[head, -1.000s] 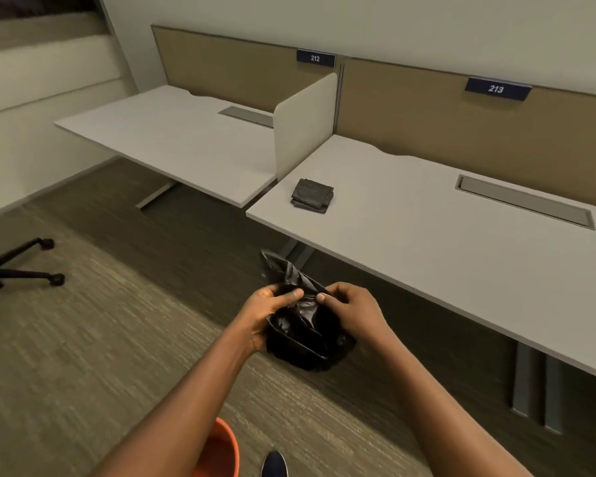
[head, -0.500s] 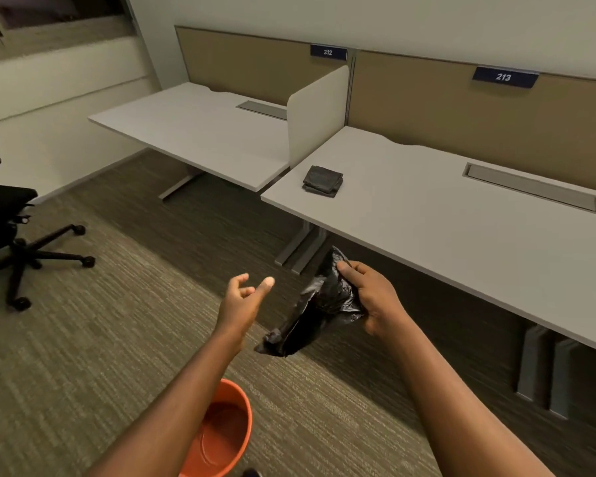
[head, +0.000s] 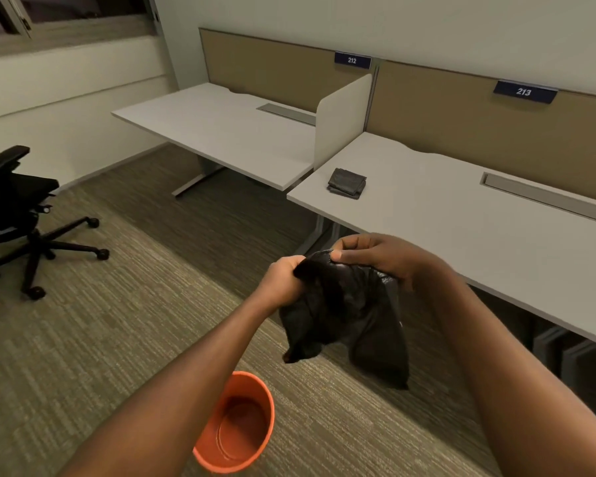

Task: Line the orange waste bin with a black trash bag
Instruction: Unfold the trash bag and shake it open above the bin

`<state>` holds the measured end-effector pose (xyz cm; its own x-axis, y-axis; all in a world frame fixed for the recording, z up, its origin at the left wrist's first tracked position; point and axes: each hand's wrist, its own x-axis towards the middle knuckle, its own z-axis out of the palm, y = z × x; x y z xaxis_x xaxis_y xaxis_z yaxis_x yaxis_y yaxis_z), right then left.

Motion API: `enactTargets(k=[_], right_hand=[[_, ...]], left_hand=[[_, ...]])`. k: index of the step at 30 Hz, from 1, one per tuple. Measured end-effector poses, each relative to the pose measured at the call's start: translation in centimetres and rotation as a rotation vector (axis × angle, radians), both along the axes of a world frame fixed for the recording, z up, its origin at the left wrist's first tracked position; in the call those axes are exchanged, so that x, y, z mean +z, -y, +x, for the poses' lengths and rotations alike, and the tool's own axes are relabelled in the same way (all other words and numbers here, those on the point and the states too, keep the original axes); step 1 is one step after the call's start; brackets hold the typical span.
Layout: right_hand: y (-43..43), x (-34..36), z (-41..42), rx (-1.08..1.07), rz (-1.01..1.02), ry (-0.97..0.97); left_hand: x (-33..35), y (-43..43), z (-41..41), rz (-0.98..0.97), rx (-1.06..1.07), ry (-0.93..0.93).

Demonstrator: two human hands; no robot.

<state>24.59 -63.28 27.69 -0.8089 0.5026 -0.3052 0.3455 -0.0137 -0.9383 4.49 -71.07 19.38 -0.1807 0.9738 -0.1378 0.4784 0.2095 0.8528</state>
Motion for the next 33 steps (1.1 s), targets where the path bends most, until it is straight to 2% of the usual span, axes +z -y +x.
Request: enactTargets(k=[4,7,16,18,20,23,24,25,26,28,31,33], right_hand=[[0.1,2.9,-0.3,-0.051,0.122,0.024],[-0.2,4.4,0.3,-0.119,0.113,0.028],[-1.4,5.3,1.2,-0.393,0.070,0.095],[-1.7,4.7,0.8,-0.472,0.099,0.106],[-1.9,3.9,0.0,-0.606,0.267,0.203],[-1.3,3.3,-1.9,-0.864,0.815,0.446],[-0.2,3.5,-3.0,-0.914,0.962,0.392],[1.1,3.6,-4.3,-0.920,1.017,0.275],[2.7,3.6,-5.7,-0.882,0.979,0.160],[6.4,3.0,-8.8,-0.703,0.697,0.040],[10.1,0.8,-12.2,-0.440,0.328,0.129],[10.8,-0.9,-13.2,-0.452,0.247,0.139]], left_hand=[[-1.0,1.7,-5.6,-0.048,0.121,-0.115],[-1.6,3.0,-10.0,-0.110,0.138,-0.136],[0.3,5.8,-21.1,-0.236,0.060,-0.032],[1.3,5.7,-22.2,-0.232,0.076,0.051],[2.3,5.5,-22.5,-0.218,0.092,0.175],[4.1,4.8,-21.4,-0.176,0.103,0.343],[4.7,4.5,-20.5,-0.152,0.101,0.390],[5.2,4.2,-19.5,-0.130,0.101,0.442],[5.8,3.9,-18.3,-0.114,0.106,0.500],[6.6,3.3,-15.7,-0.095,0.108,0.610],[6.9,2.5,-12.1,-0.115,0.074,0.660],[6.5,2.1,-10.2,-0.144,0.059,0.642]])
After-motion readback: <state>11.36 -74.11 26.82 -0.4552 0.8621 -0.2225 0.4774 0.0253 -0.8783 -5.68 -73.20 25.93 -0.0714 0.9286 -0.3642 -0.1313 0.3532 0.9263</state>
